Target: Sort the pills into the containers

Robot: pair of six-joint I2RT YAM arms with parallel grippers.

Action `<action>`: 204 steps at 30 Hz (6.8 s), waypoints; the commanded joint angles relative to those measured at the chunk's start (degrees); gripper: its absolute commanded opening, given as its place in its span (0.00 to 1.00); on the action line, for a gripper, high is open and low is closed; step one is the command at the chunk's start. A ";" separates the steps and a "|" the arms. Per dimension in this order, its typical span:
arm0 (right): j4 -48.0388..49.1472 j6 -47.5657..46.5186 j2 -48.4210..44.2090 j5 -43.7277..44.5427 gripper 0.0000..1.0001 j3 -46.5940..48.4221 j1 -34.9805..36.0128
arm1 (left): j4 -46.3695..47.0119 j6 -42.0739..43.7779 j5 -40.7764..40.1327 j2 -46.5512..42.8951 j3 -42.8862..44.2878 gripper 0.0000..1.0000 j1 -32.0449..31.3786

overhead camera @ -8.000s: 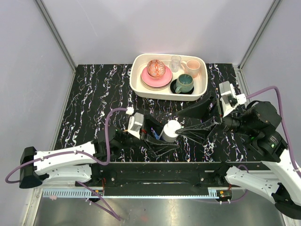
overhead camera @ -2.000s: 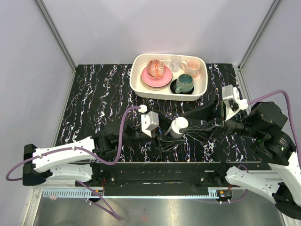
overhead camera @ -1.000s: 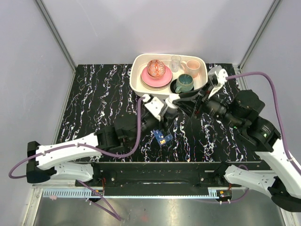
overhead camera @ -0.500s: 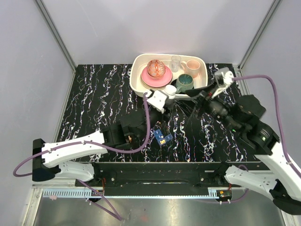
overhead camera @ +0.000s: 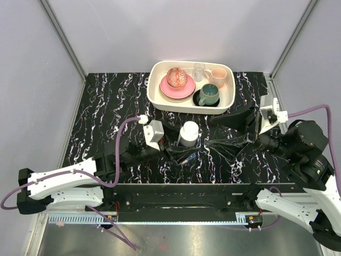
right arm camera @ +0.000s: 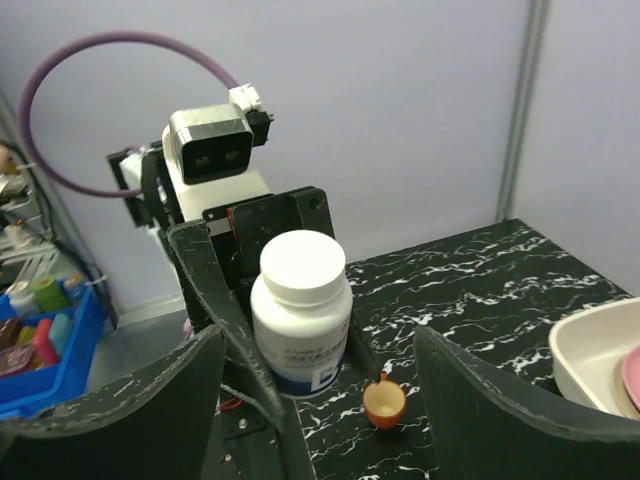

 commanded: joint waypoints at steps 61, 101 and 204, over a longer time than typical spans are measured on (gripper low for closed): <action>-5.56 4.86 12.57 15.75 0.06 8.01 0.00 | -11.42 11.94 -22.85 9.61 16.46 0.00 -0.24; 5.60 2.15 1.06 -7.16 0.83 -1.04 0.00 | 1.59 -0.53 5.87 -0.23 0.65 0.00 -0.33; -15.94 5.04 13.46 1.79 0.43 2.65 0.00 | -7.11 5.62 -17.07 8.47 6.89 0.02 -0.33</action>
